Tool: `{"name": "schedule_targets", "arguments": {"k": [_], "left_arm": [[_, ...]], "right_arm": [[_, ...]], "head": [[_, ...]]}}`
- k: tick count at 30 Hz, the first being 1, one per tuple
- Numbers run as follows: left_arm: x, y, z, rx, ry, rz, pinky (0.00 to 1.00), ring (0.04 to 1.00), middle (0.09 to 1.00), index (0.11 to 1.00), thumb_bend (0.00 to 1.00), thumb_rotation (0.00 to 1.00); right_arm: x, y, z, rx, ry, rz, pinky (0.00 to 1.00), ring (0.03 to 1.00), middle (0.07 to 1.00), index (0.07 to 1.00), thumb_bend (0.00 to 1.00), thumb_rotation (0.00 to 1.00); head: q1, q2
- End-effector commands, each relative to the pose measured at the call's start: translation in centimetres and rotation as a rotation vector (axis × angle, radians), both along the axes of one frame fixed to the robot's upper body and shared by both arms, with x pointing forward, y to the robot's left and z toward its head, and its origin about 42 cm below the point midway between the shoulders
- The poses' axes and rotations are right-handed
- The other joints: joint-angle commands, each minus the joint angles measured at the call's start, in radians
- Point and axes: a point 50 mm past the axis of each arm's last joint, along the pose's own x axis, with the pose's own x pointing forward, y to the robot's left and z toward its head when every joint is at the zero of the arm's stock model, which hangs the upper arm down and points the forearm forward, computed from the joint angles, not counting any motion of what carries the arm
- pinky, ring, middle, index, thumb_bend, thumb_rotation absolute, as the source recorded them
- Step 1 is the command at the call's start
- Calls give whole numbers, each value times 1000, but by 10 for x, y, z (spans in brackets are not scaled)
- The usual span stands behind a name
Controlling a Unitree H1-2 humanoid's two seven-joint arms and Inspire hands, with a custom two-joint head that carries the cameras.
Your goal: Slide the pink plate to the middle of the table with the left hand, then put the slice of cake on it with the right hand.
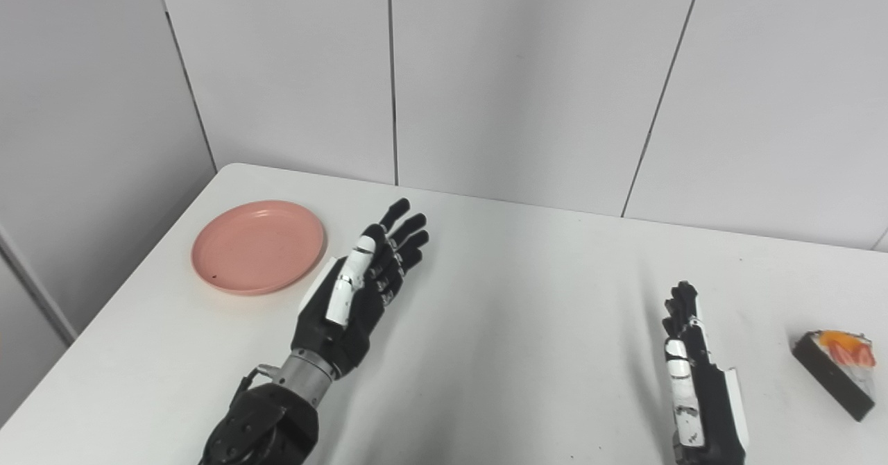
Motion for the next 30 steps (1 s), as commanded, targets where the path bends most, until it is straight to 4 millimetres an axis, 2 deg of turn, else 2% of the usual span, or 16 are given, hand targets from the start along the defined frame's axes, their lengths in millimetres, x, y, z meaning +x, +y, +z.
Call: {"name": "schedule_targets", "arguments": {"k": [1,9,17,24,30], "left_arm": [[10,8,28,-1,-98,8,1000,947,945,948,417,1000],[34,36,47,20,-134,58,996,925,930,928,429,1000],[72,63,70,51,-179,119,993,924,933,927,440,1000],[104,95,81,61,-188,210,915,898,913,909,450,1000],[119,125,89,35,-184,273,890,896,905,902,454,1000]], "right_arm": [[-19,-9,-41,-4,128,-22,999,994,1000,1000,341,1000],[-20,-10,-41,0,138,-23,1000,997,1000,1000,355,1000],[-19,-12,-42,-7,134,-17,1000,994,1000,1000,341,1000],[-19,-14,-41,0,143,-17,999,994,1000,1000,345,1000],[-20,-14,-38,8,158,-14,1000,1000,1000,1000,346,1000]], "head": [[3,1],[12,2],[25,-2],[41,-4],[50,-5]]}}
